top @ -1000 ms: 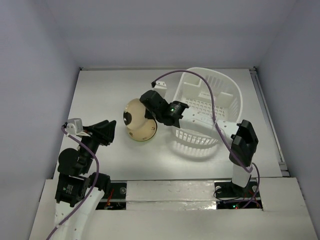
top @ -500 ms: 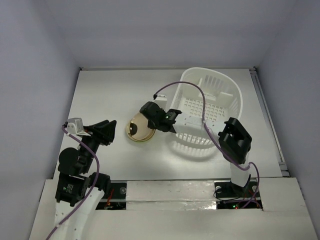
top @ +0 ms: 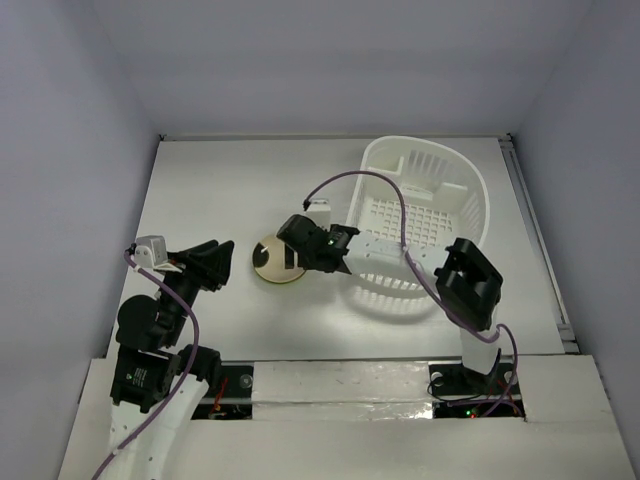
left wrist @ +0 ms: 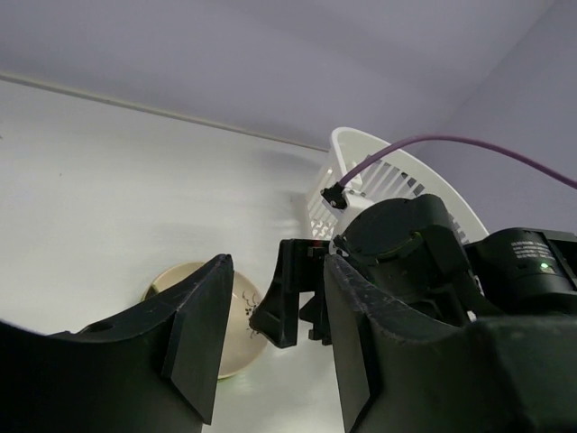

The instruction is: Unload the plates from the dish rack

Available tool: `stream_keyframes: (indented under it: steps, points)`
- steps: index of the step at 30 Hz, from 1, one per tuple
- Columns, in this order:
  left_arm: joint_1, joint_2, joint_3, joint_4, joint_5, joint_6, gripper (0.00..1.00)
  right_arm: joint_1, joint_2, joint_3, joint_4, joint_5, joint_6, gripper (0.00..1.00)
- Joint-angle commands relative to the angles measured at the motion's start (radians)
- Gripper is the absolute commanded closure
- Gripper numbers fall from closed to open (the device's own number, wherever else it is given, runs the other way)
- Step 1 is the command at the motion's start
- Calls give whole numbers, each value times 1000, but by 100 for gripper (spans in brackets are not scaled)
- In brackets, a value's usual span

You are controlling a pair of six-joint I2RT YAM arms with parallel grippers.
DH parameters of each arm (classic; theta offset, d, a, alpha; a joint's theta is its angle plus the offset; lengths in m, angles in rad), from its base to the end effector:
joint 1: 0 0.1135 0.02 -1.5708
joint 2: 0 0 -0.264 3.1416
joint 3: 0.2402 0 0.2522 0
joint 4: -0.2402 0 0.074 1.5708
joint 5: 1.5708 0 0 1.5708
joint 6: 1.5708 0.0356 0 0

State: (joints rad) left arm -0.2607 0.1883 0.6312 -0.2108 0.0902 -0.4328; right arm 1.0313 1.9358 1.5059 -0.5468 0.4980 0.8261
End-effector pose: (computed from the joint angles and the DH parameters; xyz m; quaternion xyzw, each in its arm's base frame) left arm 0.0598 -0.0193 0.3473 -0.0180 0.6206 -0.2926 0.7273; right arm 0.2308 0.3523 0.2253 -0.0232 0.9292 0.0861 0.3586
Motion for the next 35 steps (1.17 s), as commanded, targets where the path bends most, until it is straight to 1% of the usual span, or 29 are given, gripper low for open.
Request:
stream_keyframes:
  steps: [1,3,4,5,6,7,8,9,10,12,13,14,16,17,18,20,21,22,24,25,26,28,30,34,35]
  points:
    - [1,10,16,39,11,-6,58,50,-95,74,-13,36,-50,17]
    - [1,10,16,39,13,-4,54,78,-141,89,-2,48,-64,22]
    - [1,11,18,39,13,-6,53,87,-164,88,10,47,-83,31]
    - [1,10,19,37,10,-4,51,87,-188,85,36,42,-91,37]
    - [1,8,21,34,6,-6,46,101,-214,76,47,43,-94,64]
    - [1,7,24,30,2,-6,43,111,-275,67,62,50,-90,81]
    - [1,5,24,28,-1,-6,36,111,-311,53,70,74,-85,93]
    - [1,4,25,30,-4,-4,34,111,-349,36,76,89,-81,100]
    - [1,3,25,27,-6,-4,31,111,-441,-8,79,106,-71,100]
    - [1,5,33,27,-17,-6,25,111,-552,-70,87,186,-47,100]
    - [1,5,41,34,-20,-6,22,111,-680,-144,96,251,-30,100]
    - [1,7,51,34,-30,-3,19,111,-748,-180,96,282,-19,100]
    - [1,19,76,31,-53,3,17,111,-892,-255,102,344,-7,100]
    - [1,25,111,30,-55,8,15,111,-1038,-322,105,402,-7,100]
    - [1,40,130,28,-59,19,13,111,-1110,-354,107,428,-7,90]
    - [1,57,197,16,-78,28,8,111,-1246,-444,129,486,-30,75]
    - [1,69,215,11,-79,51,5,111,-1358,-466,137,502,-41,67]
    - [1,74,234,2,-114,63,1,111,-1405,-483,134,510,-41,53]
    - [1,77,274,-12,-171,83,1,111,-1498,-500,81,545,-16,44]
    - [1,77,286,-27,-193,101,1,111,-1520,-498,49,559,7,40]
    - [1,77,303,-33,-208,108,1,111,-1537,-495,-6,580,43,38]
    - [1,71,312,-50,-214,117,1,111,-1571,-498,-33,591,51,31]
    - [1,65,312,-56,-202,115,1,111,-1574,-500,-62,597,67,28]
    - [1,46,268,-48,-190,103,1,111,-1523,-497,-76,597,64,20]
    - [1,48,259,-52,-190,98,1,111,-1488,-483,-88,600,67,19]
